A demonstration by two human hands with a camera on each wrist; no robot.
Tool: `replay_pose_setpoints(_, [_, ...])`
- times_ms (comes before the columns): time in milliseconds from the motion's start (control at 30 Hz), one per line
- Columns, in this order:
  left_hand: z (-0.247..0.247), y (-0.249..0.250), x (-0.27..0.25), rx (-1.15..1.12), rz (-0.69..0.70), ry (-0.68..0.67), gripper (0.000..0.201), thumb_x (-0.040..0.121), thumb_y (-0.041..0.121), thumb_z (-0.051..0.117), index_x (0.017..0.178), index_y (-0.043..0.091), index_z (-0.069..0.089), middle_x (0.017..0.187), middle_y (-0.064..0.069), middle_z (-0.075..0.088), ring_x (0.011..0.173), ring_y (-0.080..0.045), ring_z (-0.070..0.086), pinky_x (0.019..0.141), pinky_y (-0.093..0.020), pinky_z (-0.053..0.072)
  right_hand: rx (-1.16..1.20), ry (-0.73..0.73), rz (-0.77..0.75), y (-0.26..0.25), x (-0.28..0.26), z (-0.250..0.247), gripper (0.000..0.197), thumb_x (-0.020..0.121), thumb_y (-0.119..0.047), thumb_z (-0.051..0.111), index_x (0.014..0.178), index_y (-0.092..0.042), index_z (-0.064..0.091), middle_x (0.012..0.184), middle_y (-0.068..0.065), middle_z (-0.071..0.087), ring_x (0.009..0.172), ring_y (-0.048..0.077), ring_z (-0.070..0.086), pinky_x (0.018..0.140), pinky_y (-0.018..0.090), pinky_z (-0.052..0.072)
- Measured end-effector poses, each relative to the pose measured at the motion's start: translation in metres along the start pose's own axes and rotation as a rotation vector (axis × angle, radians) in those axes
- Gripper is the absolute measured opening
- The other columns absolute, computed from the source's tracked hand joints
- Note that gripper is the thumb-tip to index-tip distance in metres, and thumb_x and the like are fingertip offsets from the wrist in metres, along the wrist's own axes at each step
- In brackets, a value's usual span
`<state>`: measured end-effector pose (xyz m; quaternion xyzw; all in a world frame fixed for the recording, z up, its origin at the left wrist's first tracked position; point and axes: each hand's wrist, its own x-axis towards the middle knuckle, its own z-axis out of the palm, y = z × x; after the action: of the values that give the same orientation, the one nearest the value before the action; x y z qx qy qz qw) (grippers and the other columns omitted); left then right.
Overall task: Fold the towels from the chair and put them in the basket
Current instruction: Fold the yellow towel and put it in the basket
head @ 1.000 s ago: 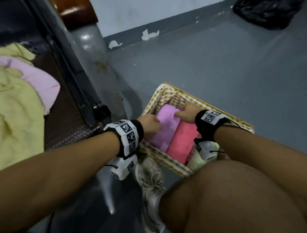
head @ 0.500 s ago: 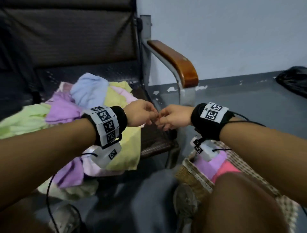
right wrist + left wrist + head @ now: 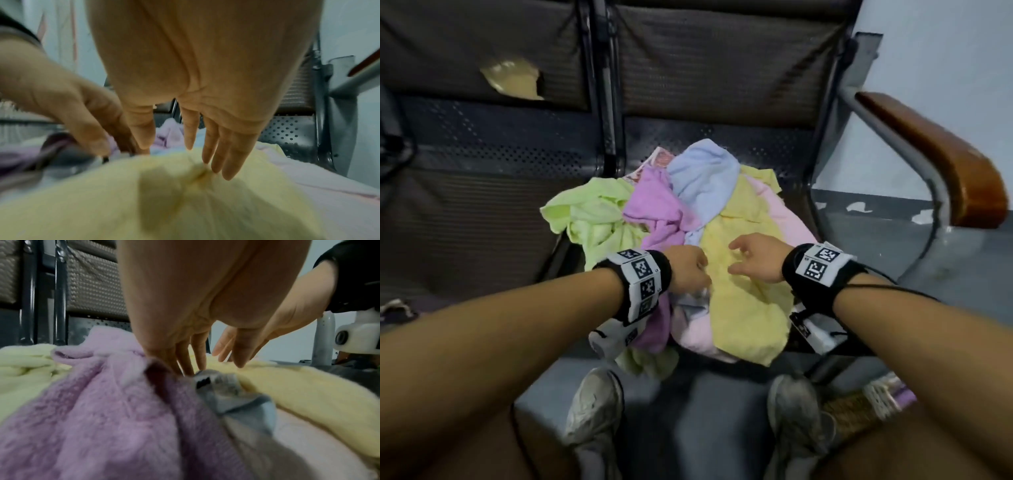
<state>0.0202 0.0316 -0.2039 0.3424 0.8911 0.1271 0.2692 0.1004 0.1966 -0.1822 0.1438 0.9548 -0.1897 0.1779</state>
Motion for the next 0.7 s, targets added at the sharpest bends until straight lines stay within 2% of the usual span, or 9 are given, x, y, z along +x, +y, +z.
replay_pose_setpoints(100, [0.007,-0.005,0.010,0.010,-0.008,0.043,0.062,0.080,0.043,0.072,0.135,0.019,0.055,0.127,-0.003,0.064,0.117,-0.023,0.058,0.095,-0.028,0.044,-0.115,0.000,0.022,0.011,0.010,0.013,0.063,0.080,-0.049,0.074,0.131,-0.016,0.057,0.123,0.004,0.061,0.114,0.025,0.058,0.089,0.030,0.044])
replay_pose_setpoints(200, [0.005,-0.003,0.017,0.040,-0.016,0.075,0.059,0.076,0.048,0.074,0.128,0.023,0.059,0.121,-0.002,0.067,0.110,-0.022,0.060,0.090,-0.029,0.047,-0.067,0.043,-0.011,0.011,0.020,0.012,0.025,0.083,-0.035,0.076,0.099,-0.017,0.068,0.095,-0.002,0.064,0.095,0.021,0.063,0.077,0.027,0.045])
replay_pose_setpoints(267, [0.005,-0.002,0.018,0.021,0.000,0.067,0.066,0.076,0.051,0.073,0.132,0.023,0.054,0.121,0.000,0.066,0.109,-0.021,0.059,0.091,-0.030,0.047,0.021,0.058,-0.026,0.008,0.023,0.004,0.013,0.085,-0.029,0.074,0.081,-0.019,0.066,0.082,-0.003,0.065,0.082,0.019,0.063,0.074,0.028,0.048])
replay_pose_setpoints(333, [0.004,0.004,0.014,-0.017,0.046,0.103,0.083,0.070,0.063,0.073,0.138,0.022,0.047,0.125,-0.001,0.061,0.111,-0.022,0.057,0.094,-0.035,0.048,0.258,0.101,-0.039,0.004,0.021,-0.005,0.020,0.089,-0.025,0.072,0.073,-0.018,0.061,0.071,0.003,0.065,0.065,0.020,0.063,0.068,0.031,0.052])
replay_pose_setpoints(433, [-0.002,0.020,0.003,-0.248,0.142,0.213,0.089,0.061,0.068,0.079,0.128,0.018,0.049,0.115,0.000,0.062,0.101,-0.019,0.059,0.087,-0.038,0.051,0.745,0.161,-0.096,-0.004,0.009,-0.016,0.020,0.091,-0.016,0.070,0.074,-0.011,0.062,0.064,0.007,0.061,0.054,0.016,0.060,0.060,0.028,0.057])
replay_pose_setpoints(533, [-0.013,0.029,-0.001,-0.347,0.178,0.371,0.046,0.077,0.035,0.078,0.112,0.012,0.058,0.099,-0.005,0.068,0.092,-0.024,0.062,0.078,-0.034,0.049,1.009,0.204,-0.137,-0.008,0.001,-0.027,0.016,0.094,-0.004,0.059,0.083,-0.009,0.069,0.066,0.004,0.065,0.059,0.012,0.065,0.060,0.021,0.056])
replay_pose_setpoints(600, [-0.023,0.031,-0.005,-0.384,0.172,0.449,0.012,0.085,0.019,0.065,0.093,0.011,0.064,0.084,-0.004,0.068,0.085,-0.025,0.064,0.073,-0.033,0.048,0.906,0.294,-0.164,-0.002,-0.001,-0.031,0.026,0.092,0.006,0.048,0.093,-0.011,0.067,0.079,0.005,0.070,0.073,0.014,0.068,0.066,0.018,0.055])
replay_pose_setpoints(633, [-0.029,0.032,-0.008,-0.474,0.161,0.473,0.006,0.086,0.017,0.061,0.082,0.014,0.064,0.073,0.001,0.065,0.076,-0.020,0.062,0.069,-0.031,0.046,0.766,0.330,-0.187,0.003,-0.002,-0.030,0.029,0.090,0.007,0.049,0.103,-0.013,0.065,0.090,0.005,0.069,0.084,0.015,0.066,0.070,0.014,0.052])
replay_pose_setpoints(700, [-0.039,0.036,-0.016,-0.746,0.123,0.493,0.025,0.086,0.014,0.056,0.061,0.018,0.056,0.052,0.011,0.054,0.055,-0.009,0.051,0.063,-0.027,0.040,0.463,0.291,-0.233,0.015,-0.005,-0.024,0.050,0.085,-0.001,0.067,0.130,-0.017,0.052,0.117,0.005,0.061,0.108,0.016,0.058,0.083,0.007,0.043])
